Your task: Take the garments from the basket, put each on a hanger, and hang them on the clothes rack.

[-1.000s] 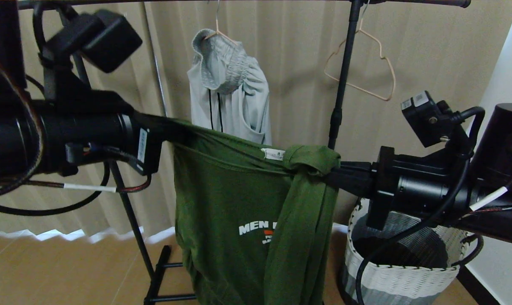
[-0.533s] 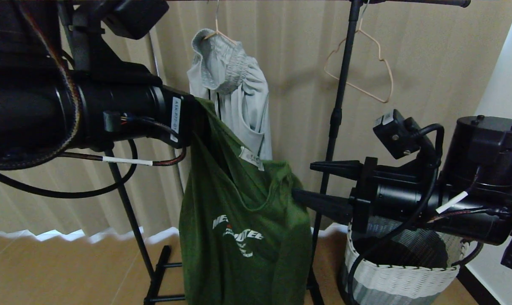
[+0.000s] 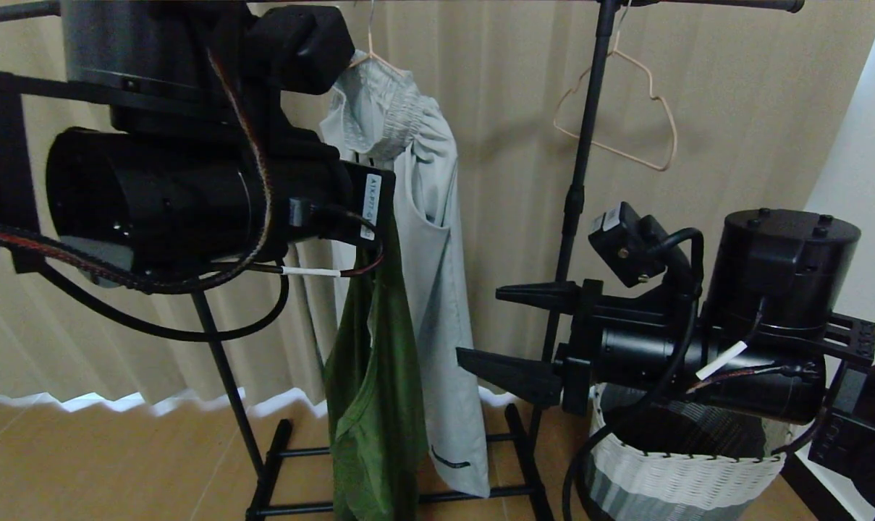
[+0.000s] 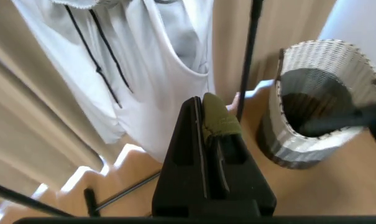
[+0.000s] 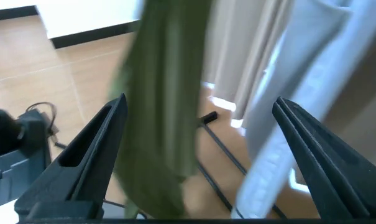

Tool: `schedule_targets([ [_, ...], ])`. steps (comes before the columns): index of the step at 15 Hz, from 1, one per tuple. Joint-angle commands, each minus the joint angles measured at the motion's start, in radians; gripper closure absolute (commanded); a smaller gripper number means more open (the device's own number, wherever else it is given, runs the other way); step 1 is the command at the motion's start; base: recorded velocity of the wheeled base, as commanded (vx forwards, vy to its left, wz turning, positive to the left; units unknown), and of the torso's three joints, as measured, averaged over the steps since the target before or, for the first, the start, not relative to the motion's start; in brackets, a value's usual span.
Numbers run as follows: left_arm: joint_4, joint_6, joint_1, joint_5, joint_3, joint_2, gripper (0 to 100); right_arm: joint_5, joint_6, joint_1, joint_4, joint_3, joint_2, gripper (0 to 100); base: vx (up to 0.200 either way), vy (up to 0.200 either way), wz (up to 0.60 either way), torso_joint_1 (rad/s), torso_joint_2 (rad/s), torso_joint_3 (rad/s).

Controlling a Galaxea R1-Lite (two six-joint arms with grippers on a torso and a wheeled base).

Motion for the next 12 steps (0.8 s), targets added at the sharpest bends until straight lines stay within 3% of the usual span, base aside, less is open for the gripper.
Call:
schedule_targets([
  [1,0.001,0.000,-0.008,0.032,-0.018,0.037,100,-0.004,0.000,0.029,0.004,-0.022,0.027,0,0.000,0.000,0.00,0.000,0.00,0.000],
  [4,-0.002,0.000,-0.011,0.135,-0.061,0.083,100,-0.026,-0.001,0.031,0.013,-0.033,0.041,0,0.000,0.000,0.00,0.000,0.00,0.000],
  [8,0.006,0.002,-0.039,0.154,-0.112,0.100,100,-0.161,-0.003,0.048,0.018,-0.089,0.119,0,0.000,0.000,0.00,0.000,0.00,0.000],
  [12,0.009,0.003,-0.051,0.198,-0.191,0.170,100,-0.211,-0.003,0.087,0.059,-0.149,0.156,0,0.000,0.000,0.00,0.000,0.00,0.000],
])
